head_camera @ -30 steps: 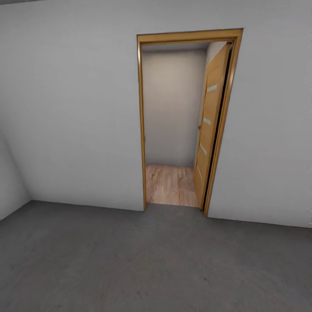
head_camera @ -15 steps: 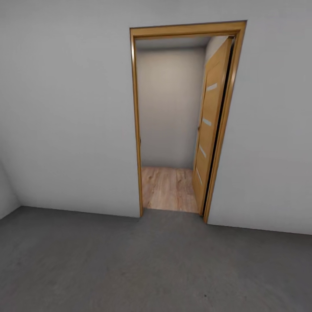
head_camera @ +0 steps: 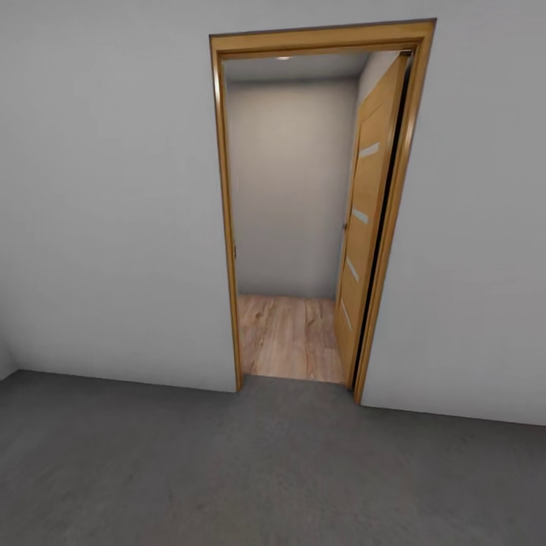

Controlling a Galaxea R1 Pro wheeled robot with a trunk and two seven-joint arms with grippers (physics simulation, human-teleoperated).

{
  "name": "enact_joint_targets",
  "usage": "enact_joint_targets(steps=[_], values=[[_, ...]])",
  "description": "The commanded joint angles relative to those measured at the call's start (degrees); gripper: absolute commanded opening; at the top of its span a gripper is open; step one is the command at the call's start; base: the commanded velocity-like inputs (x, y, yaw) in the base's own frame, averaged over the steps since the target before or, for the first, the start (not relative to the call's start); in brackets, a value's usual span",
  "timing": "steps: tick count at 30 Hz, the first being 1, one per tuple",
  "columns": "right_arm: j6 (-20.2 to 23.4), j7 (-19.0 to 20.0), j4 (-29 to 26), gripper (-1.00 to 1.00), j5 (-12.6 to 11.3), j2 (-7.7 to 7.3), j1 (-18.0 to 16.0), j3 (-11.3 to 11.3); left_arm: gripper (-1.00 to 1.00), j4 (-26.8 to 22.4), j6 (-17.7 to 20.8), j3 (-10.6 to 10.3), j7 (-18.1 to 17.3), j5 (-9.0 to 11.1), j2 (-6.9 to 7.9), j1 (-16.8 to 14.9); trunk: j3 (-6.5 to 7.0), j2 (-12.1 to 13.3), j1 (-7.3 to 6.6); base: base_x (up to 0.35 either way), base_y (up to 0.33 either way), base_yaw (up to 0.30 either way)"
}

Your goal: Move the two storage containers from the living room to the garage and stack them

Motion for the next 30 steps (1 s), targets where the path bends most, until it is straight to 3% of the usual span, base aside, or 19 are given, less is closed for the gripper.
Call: enact_joint_targets(steps=[1,16,30], values=[[-0.3,-0.1,0.2,1.0,-0.4,0.06,-0.1,0.5,1.0,0.0,0.0,-0.3,0.2,0.4,0.0,0.0,-0.07,0.0,0.03,0.291,-0.202,0.0],[-0.4,-0.1,0.2,1.0,-0.3,0.05,-0.1,0.4,1.0,0.0,0.1,-0.3,0.2,0.4,0.07,0.0,-0.07,0.0,0.03,0.293,-0.195,0.0],[-0.3,-0.2,0.2,1.0,-0.3,0.05,-0.1,0.4,1.0,0.0,0.3,-0.3,0.2,0.5,0.27,0.0,-0.07,0.0,0.03,0.32,-0.019,0.0]])
